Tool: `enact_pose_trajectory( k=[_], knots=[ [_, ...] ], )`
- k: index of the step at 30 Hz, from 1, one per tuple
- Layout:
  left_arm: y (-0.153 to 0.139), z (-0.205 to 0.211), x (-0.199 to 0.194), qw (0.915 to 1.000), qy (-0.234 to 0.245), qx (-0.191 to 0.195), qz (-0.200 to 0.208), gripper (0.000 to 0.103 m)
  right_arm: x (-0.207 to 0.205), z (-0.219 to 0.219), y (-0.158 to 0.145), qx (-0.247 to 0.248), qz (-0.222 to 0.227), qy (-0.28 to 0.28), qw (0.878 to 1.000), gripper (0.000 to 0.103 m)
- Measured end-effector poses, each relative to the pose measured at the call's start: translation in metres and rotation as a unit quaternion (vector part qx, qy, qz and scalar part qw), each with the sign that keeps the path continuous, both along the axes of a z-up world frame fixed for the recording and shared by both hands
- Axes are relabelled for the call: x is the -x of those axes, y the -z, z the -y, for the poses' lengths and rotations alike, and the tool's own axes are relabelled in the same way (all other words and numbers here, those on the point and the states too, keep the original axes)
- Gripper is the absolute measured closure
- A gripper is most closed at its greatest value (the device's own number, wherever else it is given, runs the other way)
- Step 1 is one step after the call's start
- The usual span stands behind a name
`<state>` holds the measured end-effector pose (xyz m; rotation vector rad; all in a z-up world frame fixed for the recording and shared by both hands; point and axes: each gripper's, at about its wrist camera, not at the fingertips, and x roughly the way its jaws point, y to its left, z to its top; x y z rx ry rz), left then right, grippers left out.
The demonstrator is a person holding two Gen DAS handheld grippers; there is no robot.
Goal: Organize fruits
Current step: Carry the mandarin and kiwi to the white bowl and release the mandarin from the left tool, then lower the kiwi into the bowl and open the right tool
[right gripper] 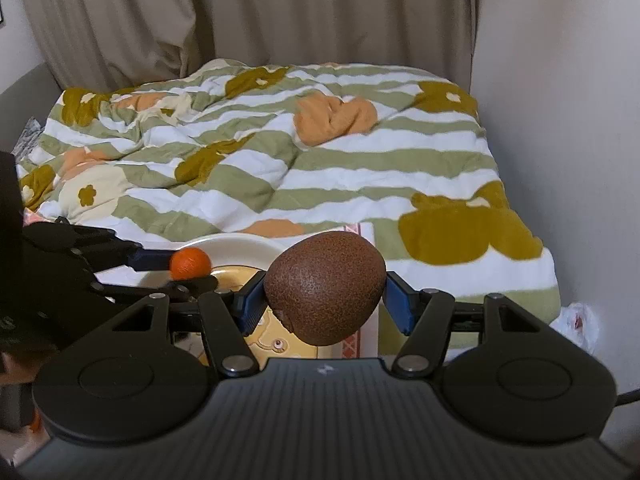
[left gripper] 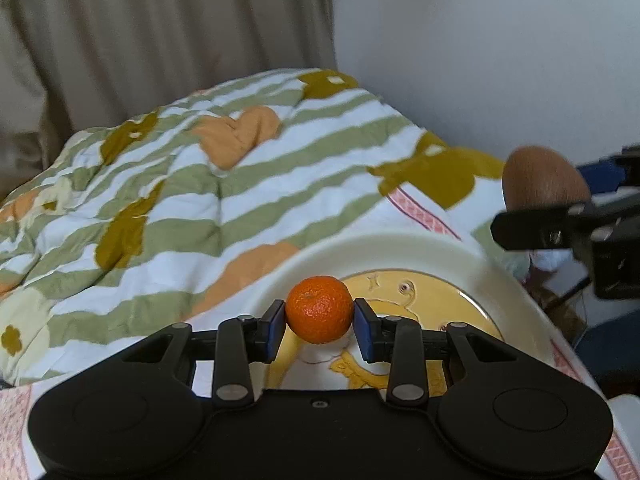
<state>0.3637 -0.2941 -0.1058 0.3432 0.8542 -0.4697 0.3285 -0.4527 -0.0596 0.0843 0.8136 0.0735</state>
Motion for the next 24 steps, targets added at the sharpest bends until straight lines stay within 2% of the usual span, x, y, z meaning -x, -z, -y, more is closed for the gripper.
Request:
enact_pose_trajectory(
  k=[4, 6, 8, 10, 15, 24],
  knots=[
    [0.010, 0.006, -0.001, 0.9999, 0.013, -0.007, -0.005, 0.063, -0.001, 0.005, 0.004, 0.000, -0.006, 0.006, 1.000, 0.026],
    [0.012, 0.008, -0.002, 0.9997, 0.019, -0.012, 0.000, 0.060, -0.002, 0.006, 0.005, 0.004, -0.007, 0.008, 1.000, 0.026],
    [0.010, 0.010, -0.001, 0.9993, 0.027, -0.023, 0.008, 0.018, -0.002, 0.007, 0.004, 0.006, -0.008, 0.006, 1.000, 0.026],
    [0.004, 0.008, 0.004, 0.9990, 0.030, -0.022, 0.027, 0.008, -0.002, 0.007, 0.003, 0.009, -0.006, 0.006, 1.000, 0.026],
    [-0.011, -0.007, 0.017, 0.9987, 0.028, -0.027, 0.034, 0.006, -0.004, 0.008, 0.000, 0.010, 0.000, -0.005, 1.000, 0.026],
    [-0.029, -0.050, 0.033, 0.9992, -0.034, -0.011, 0.018, 0.004, -0.014, -0.030, 0.012, 0.019, -0.006, -0.082, 0.996, 0.026]
  ],
)
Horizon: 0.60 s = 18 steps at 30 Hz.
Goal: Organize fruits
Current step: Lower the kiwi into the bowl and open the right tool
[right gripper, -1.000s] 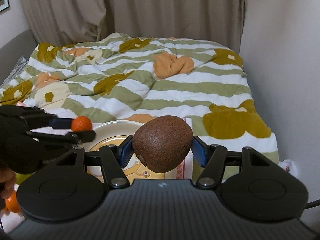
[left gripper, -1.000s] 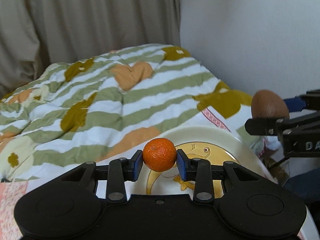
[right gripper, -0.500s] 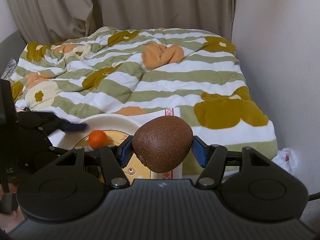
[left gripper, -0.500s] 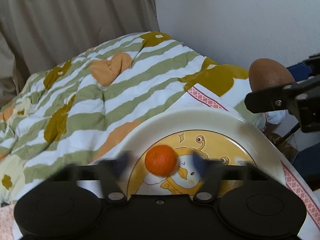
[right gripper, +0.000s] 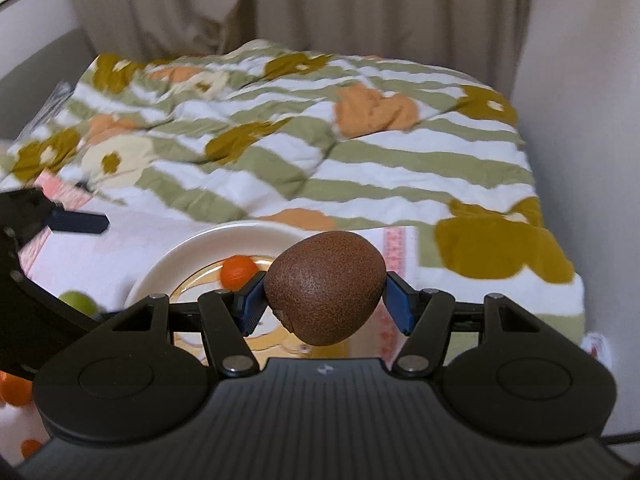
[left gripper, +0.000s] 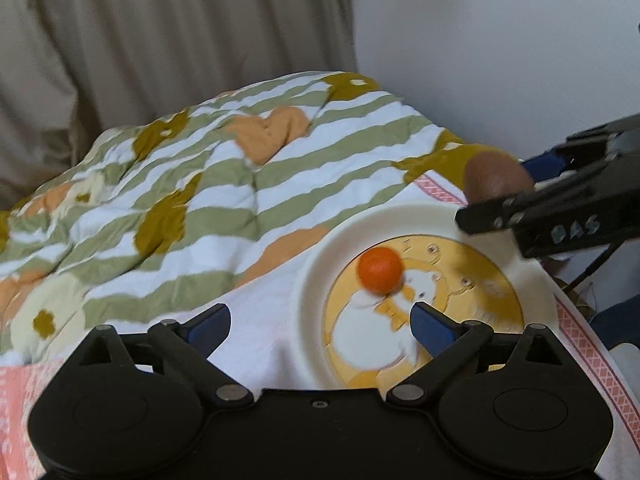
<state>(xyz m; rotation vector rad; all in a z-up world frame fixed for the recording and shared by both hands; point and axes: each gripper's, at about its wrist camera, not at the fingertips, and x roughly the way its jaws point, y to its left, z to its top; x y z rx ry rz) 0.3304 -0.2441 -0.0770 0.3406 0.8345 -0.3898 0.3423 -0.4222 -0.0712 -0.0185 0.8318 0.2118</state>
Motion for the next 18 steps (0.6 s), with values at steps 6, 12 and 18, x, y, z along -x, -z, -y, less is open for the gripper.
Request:
enact_pose_trajectory(
  k=[6, 12, 18],
  knots=[
    [-0.006, -0.022, 0.014, 0.9990, -0.040, 0.016, -0.008, 0.004, -0.007, -0.024, 0.024, 0.018, -0.013, -0.029, 0.999, 0.026],
    [-0.008, -0.036, 0.030, 0.9973, -0.070, 0.022, -0.003, 0.004, -0.009, -0.037, 0.044, 0.058, -0.013, -0.042, 0.997, 0.026],
    [-0.008, -0.043, 0.041, 0.9959, -0.086, 0.030, 0.001, 0.004, -0.010, -0.044, 0.052, 0.073, -0.016, -0.048, 0.996, 0.022]
  ],
)
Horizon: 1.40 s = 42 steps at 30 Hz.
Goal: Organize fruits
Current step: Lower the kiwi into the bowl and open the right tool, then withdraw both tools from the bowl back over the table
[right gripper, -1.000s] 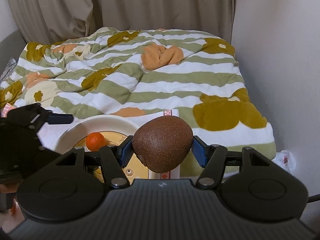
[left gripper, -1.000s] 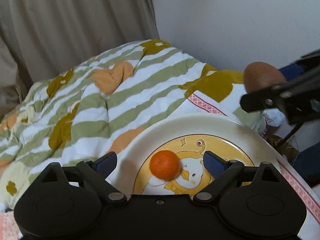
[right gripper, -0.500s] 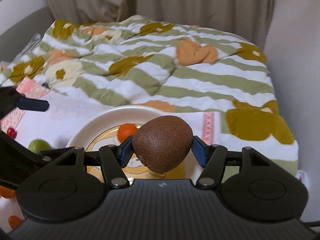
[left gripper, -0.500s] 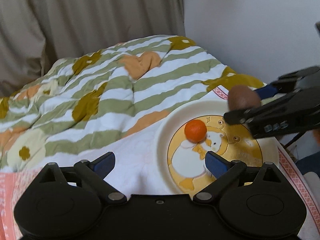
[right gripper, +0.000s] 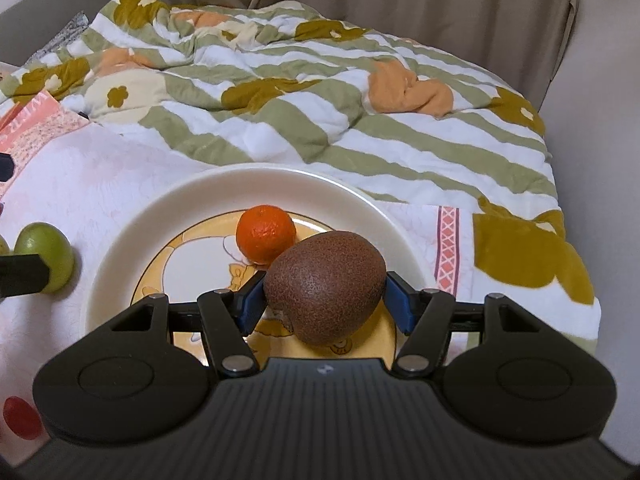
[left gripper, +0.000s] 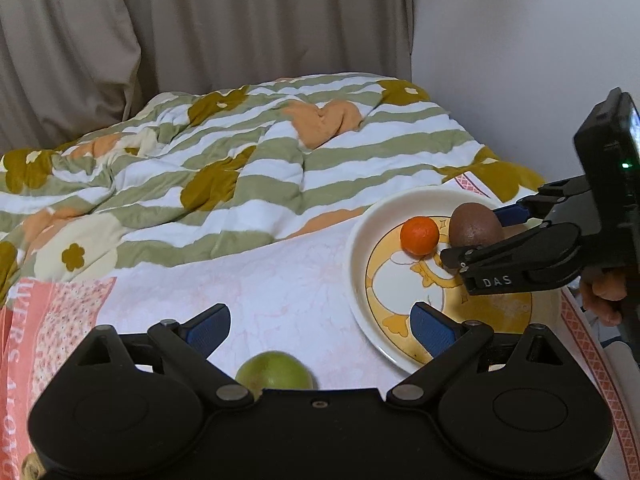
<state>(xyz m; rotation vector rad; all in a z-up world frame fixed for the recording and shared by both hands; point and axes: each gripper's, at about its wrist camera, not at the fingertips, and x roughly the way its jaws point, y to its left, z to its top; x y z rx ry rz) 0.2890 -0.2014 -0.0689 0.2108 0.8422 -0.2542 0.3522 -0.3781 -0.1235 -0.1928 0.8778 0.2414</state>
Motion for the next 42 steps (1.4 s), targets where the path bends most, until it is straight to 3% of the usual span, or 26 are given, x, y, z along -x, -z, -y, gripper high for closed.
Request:
enact_pose_trajectory(
  k=[3, 6, 11, 18, 27, 36, 42],
  knots=[
    [-0.002, -0.001, 0.005, 0.9999, -0.006, -0.009, 0.008, 0.004, 0.004, -0.005, -0.004, 0.029, 0.017, -0.002, 0.999, 0.000],
    [-0.004, -0.004, 0.010, 0.9999, -0.012, -0.004, 0.010, 0.004, 0.012, -0.005, -0.011, 0.038, 0.038, -0.004, 0.999, 0.000],
    [-0.014, -0.007, 0.022, 0.9997, -0.017, 0.004, 0.017, 0.004, 0.023, 0.007, -0.026, 0.007, 0.033, 0.022, 0.999, 0.000],
    [-0.040, -0.010, 0.052, 0.9987, -0.025, 0.009, 0.044, 0.004, 0.057, 0.020, -0.067, -0.018, 0.051, 0.052, 0.997, 0.000],
    [-0.081, -0.028, 0.123, 0.9927, -0.059, 0.050, 0.093, 0.004, 0.134, 0.018, -0.124, -0.021, 0.086, 0.058, 0.994, 0.000],
    [-0.108, -0.065, 0.194, 0.9842, -0.112, 0.047, 0.128, 0.004, 0.208, 0.002, -0.162, -0.044, 0.112, 0.046, 0.992, 0.000],
    [-0.113, -0.106, 0.231, 0.9788, -0.137, 0.039, 0.148, 0.004, 0.247, -0.023, -0.172, -0.062, 0.118, 0.044, 0.990, 0.000]
  ],
)
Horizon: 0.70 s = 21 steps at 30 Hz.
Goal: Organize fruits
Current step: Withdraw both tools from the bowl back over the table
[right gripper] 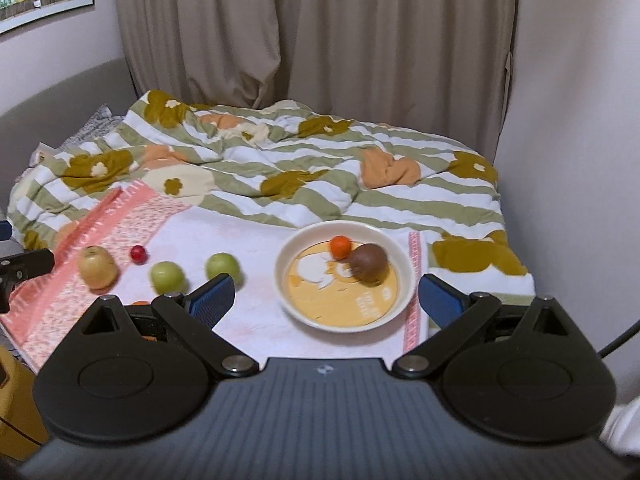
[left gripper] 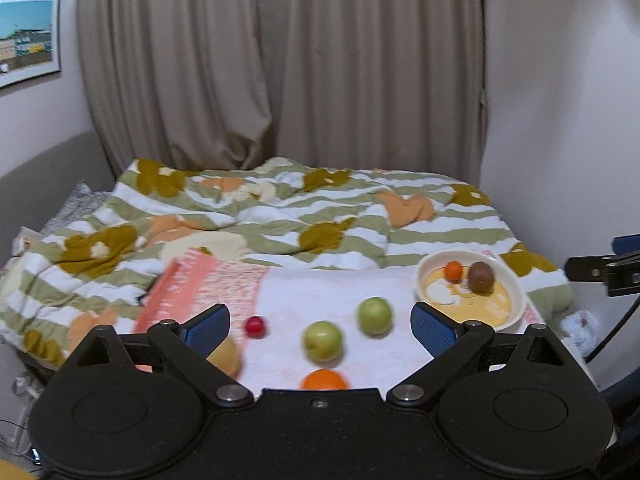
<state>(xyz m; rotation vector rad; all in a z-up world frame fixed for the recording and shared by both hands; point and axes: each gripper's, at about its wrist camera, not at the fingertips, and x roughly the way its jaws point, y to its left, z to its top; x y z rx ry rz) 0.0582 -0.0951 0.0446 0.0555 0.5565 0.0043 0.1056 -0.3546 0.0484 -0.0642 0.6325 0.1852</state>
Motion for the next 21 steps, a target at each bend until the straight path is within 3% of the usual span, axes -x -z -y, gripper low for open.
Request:
enact_pose_trajectory(
  k=[8, 12, 21],
  knots=[
    [0.013, -0.058, 0.025, 0.9999, 0.011, 0.001, -0.001, 0.004, 0.033, -0.049, 0.015, 0.002, -0.014, 0.015, 1.000, 0.000],
    [0.024, -0.088, 0.029, 0.9991, 0.039, 0.015, -0.012, 0.004, 0.045, -0.074, 0.029, -0.004, -0.025, 0.042, 0.999, 0.000],
    [0.054, -0.131, 0.026, 0.9949, 0.101, -0.006, -0.003, 0.004, 0.064, -0.124, 0.068, -0.026, -0.022, 0.099, 0.994, 0.000]
  ],
)
